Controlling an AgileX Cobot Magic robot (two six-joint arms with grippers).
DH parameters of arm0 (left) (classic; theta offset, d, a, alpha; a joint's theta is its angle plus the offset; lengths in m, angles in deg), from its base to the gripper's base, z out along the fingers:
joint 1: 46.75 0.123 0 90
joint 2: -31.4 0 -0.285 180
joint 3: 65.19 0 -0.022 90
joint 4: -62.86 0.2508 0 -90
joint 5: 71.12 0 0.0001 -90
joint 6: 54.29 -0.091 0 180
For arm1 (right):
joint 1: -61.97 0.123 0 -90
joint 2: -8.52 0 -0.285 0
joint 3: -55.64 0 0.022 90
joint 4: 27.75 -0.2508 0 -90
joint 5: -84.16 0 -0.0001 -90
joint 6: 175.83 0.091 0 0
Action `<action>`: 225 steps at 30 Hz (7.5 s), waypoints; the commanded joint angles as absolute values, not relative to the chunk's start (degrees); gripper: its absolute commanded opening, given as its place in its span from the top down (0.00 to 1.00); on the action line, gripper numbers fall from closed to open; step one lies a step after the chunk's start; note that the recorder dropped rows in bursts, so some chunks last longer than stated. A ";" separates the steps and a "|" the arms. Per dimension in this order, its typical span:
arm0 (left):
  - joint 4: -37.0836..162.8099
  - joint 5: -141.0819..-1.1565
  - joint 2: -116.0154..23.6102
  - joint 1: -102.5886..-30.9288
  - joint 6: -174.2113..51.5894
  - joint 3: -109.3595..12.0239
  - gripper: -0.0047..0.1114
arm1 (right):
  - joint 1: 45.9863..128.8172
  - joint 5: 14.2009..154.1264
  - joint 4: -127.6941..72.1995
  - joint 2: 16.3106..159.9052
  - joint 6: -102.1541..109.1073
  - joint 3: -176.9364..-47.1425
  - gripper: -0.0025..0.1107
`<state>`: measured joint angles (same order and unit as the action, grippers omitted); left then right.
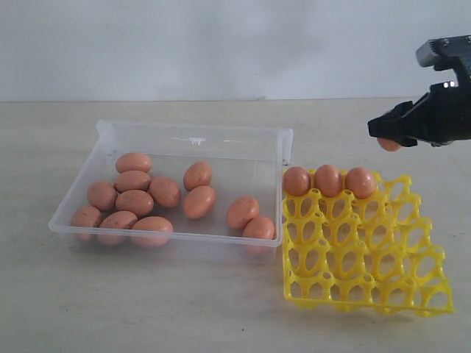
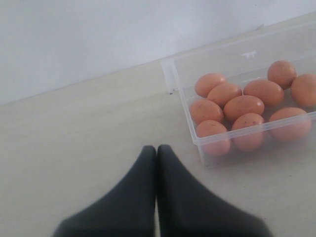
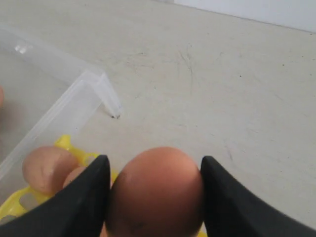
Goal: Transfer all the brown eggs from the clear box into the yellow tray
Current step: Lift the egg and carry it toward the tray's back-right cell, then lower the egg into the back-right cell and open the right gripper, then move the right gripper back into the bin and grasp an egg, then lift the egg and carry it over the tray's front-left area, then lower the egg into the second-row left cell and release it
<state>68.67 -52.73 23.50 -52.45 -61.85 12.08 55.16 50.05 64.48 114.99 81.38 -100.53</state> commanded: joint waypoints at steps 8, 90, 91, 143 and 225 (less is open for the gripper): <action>68.22 -53.15 23.61 -52.64 -61.87 12.02 1.00 | 49.97 41.82 58.74 119.91 72.89 -96.29 0.98; 68.22 -53.15 23.61 -52.64 -61.87 12.02 1.00 | 49.97 44.00 45.00 123.64 59.76 -96.43 0.38; 68.22 -53.15 23.61 -52.64 -61.87 12.02 1.00 | 49.97 42.95 43.17 121.73 59.98 -96.43 0.38; 68.22 -53.15 23.61 -52.64 -61.87 12.02 1.00 | 99.86 148.96 -44.37 142.52 -13.99 -158.12 0.43; 68.22 -53.15 23.61 -52.64 -61.87 12.02 1.00 | 67.35 31.02 68.37 106.65 81.02 -93.11 0.98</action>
<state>68.67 -52.73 23.50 -52.45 -61.85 12.08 67.40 30.40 65.96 106.32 83.98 -92.74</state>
